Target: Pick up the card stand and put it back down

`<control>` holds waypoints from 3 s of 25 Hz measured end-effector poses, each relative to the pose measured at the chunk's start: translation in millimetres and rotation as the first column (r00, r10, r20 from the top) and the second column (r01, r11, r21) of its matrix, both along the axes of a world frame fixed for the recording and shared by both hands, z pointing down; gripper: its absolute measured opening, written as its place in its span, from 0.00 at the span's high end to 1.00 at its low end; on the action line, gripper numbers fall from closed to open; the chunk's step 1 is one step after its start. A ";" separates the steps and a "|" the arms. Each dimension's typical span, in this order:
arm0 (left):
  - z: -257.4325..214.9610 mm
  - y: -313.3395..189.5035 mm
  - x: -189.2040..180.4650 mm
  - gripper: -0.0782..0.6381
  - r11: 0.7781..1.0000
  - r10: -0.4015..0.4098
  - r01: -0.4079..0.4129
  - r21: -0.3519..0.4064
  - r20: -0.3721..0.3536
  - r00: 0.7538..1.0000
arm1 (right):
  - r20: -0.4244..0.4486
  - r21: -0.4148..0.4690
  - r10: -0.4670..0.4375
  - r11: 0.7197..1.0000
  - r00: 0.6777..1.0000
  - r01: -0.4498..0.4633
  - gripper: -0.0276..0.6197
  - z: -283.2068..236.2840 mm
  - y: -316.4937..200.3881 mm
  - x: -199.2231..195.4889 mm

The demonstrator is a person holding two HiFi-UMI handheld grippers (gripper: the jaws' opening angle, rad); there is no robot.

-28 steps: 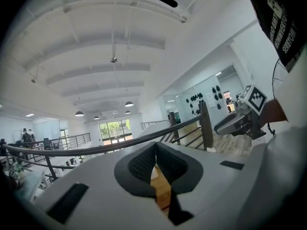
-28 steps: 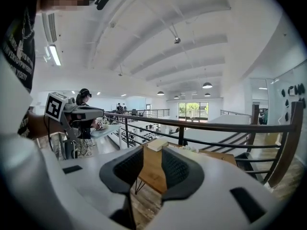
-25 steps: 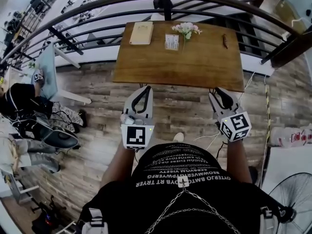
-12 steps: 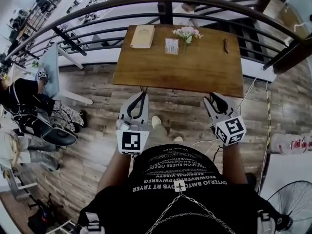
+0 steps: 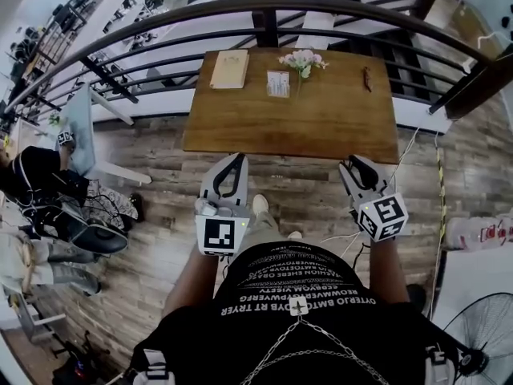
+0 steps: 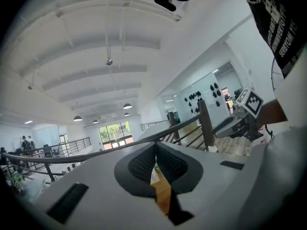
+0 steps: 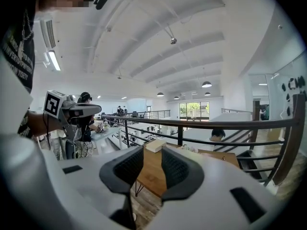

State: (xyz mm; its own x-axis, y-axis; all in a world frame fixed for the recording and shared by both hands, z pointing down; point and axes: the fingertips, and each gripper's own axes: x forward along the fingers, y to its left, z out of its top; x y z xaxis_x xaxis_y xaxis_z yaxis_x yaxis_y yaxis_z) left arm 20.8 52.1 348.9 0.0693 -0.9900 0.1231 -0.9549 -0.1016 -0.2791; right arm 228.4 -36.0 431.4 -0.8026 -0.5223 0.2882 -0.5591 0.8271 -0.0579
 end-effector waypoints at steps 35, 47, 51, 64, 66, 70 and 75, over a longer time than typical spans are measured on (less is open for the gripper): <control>5.8 -167.1 -155.9 0.85 0.992 0.121 -0.122 -0.023 -0.049 0.991 | -0.070 0.017 0.079 0.997 0.994 -0.078 0.78 -17.9 -137.6 -159.0; 11.3 -201.1 -175.7 0.85 0.976 0.213 -0.215 -0.017 -0.082 0.974 | -0.075 0.020 0.151 0.988 0.986 -0.150 0.77 -18.6 -160.9 -183.6; 21.8 -210.6 -178.4 0.85 0.973 0.224 -0.228 -0.042 -0.089 0.971 | -0.091 0.002 0.172 0.985 0.981 -0.172 0.77 -6.2 -170.4 -180.4; 33.5 -267.8 -190.3 0.85 0.979 0.184 -0.191 -0.074 -0.095 0.978 | -0.118 -0.057 0.157 0.985 0.981 -0.164 0.77 57.2 -239.6 -177.4; 34.3 -280.7 -187.9 0.85 0.978 0.189 -0.196 -0.078 -0.087 0.978 | -0.129 -0.080 0.143 0.985 0.981 -0.154 0.76 70.0 -251.9 -177.3; 39.4 -304.6 -188.9 0.85 0.977 0.183 -0.191 -0.091 -0.093 0.979 | -0.150 -0.134 0.118 0.981 0.982 -0.138 0.75 98.8 -272.7 -179.6; 55.4 -334.1 -189.4 0.85 0.975 0.172 -0.183 -0.122 -0.097 0.980 | -0.165 -0.199 0.079 0.974 0.983 -0.112 0.75 142.0 -298.0 -183.1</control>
State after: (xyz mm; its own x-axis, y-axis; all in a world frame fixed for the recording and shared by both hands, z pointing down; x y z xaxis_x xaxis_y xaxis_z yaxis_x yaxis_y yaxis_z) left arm -168.5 -282.0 404.3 0.2583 -0.9368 0.2360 -0.9381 -0.3016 -0.1705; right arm 45.3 -333.9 573.5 -0.6888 -0.5106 0.5147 -0.6506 0.7486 -0.1281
